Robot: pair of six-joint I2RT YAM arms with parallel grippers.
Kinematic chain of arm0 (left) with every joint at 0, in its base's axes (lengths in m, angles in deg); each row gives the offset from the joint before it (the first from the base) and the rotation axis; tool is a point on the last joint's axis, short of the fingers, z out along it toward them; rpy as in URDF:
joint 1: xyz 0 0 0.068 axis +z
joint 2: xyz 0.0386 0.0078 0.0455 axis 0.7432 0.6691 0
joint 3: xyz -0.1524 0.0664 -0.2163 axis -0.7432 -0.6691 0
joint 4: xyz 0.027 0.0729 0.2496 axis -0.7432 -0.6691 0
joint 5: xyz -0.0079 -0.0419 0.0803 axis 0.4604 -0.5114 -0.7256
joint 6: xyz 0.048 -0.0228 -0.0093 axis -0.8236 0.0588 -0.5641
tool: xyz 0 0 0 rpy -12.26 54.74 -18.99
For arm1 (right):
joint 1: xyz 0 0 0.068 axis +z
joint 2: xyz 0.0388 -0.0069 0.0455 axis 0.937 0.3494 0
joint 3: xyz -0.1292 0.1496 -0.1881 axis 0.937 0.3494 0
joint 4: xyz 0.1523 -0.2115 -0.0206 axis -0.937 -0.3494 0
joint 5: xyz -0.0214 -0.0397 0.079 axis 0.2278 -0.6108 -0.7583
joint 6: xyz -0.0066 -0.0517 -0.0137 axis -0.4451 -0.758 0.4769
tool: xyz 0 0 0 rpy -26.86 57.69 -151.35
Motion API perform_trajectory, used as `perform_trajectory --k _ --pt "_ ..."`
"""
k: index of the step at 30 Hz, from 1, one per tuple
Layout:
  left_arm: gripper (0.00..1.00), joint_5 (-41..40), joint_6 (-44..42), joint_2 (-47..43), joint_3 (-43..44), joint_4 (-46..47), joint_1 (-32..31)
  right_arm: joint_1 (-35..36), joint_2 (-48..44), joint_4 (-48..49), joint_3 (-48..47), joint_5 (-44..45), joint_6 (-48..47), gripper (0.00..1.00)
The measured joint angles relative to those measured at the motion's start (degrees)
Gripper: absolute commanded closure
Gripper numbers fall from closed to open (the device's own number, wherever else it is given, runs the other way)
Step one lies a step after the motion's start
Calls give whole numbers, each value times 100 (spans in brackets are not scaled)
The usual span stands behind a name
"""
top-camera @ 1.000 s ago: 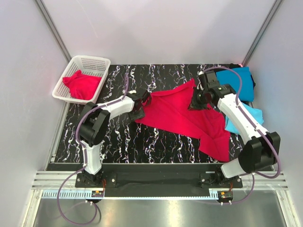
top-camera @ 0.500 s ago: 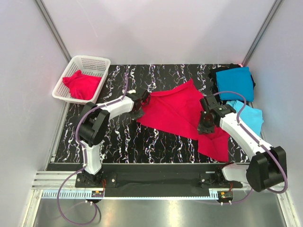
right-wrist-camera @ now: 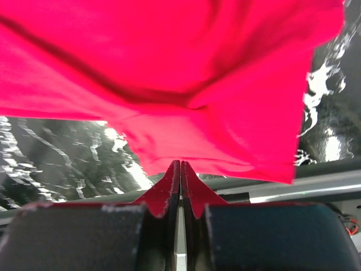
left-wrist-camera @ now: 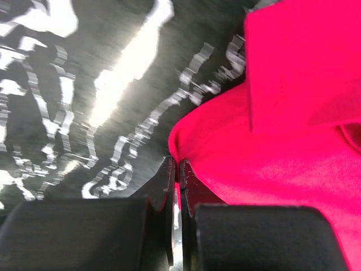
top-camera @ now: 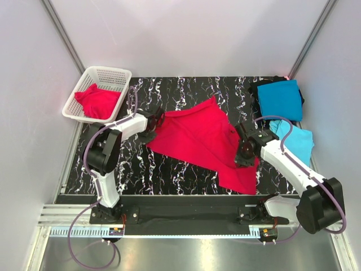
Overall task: Fold and stack the t-shirts
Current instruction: Flatten the tshirt out
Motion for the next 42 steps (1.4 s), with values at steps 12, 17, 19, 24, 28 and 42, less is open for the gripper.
perform_trajectory --k 12,17,19,24,28,42 --pt "100 -212 131 -61 -76 -317 463 1309 308 107 1062 586 1113 91" --pt "100 -350 155 -306 -321 -433 684 1344 560 -254 638 1311 1416 93" --pt "100 -409 166 -420 -389 -494 750 1346 739 -321 529 1528 1478 94" --pt "100 -520 179 -595 -424 -573 852 1532 1237 -455 501 1753 1631 85" --pt "100 -555 197 -743 -516 -590 909 1829 1510 -492 474 1801 1764 87" --pt "100 -697 195 -1106 -612 -726 1032 2723 1823 -774 144 1716 2238 65"
